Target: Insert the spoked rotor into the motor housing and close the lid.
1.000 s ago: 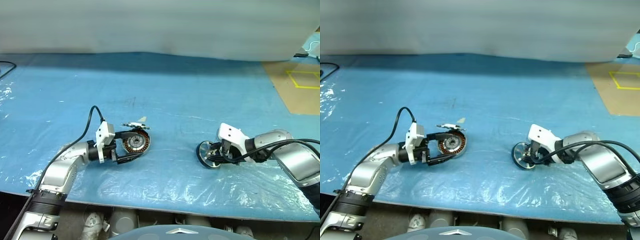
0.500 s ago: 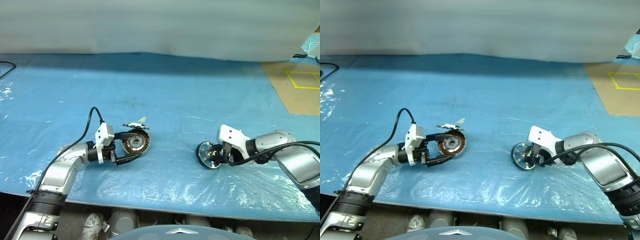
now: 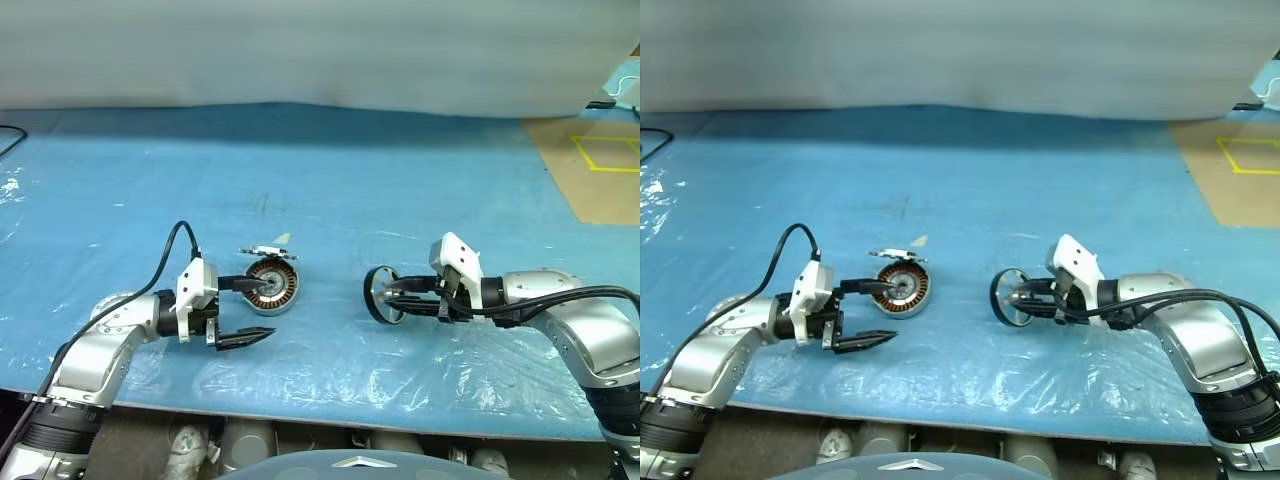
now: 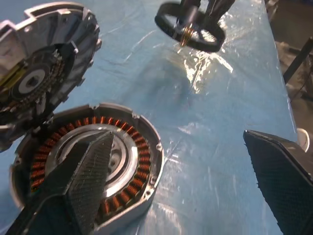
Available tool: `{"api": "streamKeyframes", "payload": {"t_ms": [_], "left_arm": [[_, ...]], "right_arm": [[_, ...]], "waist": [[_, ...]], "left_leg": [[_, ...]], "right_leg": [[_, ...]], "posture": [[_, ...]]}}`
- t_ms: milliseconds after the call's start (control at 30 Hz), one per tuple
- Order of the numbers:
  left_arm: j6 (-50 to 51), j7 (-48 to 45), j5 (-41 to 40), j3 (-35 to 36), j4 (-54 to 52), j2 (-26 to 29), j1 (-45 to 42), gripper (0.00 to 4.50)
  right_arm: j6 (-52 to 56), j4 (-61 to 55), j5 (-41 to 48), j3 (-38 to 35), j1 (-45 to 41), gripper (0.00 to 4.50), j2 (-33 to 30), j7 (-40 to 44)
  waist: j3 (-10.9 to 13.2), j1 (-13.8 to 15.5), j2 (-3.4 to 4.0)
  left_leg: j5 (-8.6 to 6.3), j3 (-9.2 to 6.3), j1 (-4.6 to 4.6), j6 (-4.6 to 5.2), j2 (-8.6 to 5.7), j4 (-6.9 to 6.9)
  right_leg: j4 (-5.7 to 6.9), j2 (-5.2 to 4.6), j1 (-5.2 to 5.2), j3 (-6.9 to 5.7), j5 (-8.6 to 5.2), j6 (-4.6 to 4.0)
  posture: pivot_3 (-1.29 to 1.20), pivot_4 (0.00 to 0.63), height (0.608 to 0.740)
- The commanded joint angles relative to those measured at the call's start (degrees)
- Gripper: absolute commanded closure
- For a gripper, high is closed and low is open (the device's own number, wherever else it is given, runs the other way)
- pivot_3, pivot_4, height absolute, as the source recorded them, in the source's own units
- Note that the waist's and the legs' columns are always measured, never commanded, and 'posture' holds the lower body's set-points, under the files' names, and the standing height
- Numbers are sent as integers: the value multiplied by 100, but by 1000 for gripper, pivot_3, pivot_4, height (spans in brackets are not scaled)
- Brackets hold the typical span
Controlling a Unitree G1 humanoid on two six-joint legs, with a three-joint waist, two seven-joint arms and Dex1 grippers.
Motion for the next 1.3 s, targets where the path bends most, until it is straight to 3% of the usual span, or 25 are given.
{"api": "streamKeyframes", "payload": {"t_ms": [33, 233, 467, 767, 1000, 1300], "left_arm": [[20, 128, -137, 452, 77, 159, -180, 0], [186, 263, -321, 856, -187, 305, 47, 0], [211, 489, -362, 1302, -581, 353, 709, 0], [190, 973, -473, 1600, -1151, 109, 1383, 0], [155, 1127, -441, 1472, -1215, 30, 1387, 0], [39, 1019, -396, 1425, -985, 69, 1287, 0]], "right_arm": [[412, -343, 564, 23, -327, 3158, 272, -142], [901, 220, 790, 519, -1284, 3158, 984, -402], [753, 1319, 580, 1285, -2031, 3158, 1646, -200], [443, 2202, 387, 1724, -2455, 3158, 2247, 143], [528, 2529, 352, 1821, -2683, 3158, 2720, 162], [678, 2106, 415, 1736, -2398, 3158, 2016, 365]], "waist": [[0, 3, 0], [1, -47, 2], [2, -122, 3], [2, -148, 2], [1, -152, 2], [1, -113, 0]], "left_leg": [[0, -1, -4, 0, 0, 0], [12, -1, -6, -22, -2, 4], [14, -2, -33, -26, -4, 3], [14, -3, -31, -26, -2, 7], [14, -2, -27, -26, -2, 15], [14, -4, -26, -26, -2, 23]], "right_leg": [[0, 0, 1, -6, 0, 0], [3, -2, -2, -1, 0, -1], [-1, 0, -21, -13, 1, -2], [4, -1, -20, -15, 1, -3], [18, 1, -21, -16, 2, -5], [15, 0, -10, -15, 2, -4]], "posture": [[0, 150, 740], [0, 150, 740], [0, 150, 740], [0, 150, 740], [0, 150, 740], [0, 150, 740]]}}
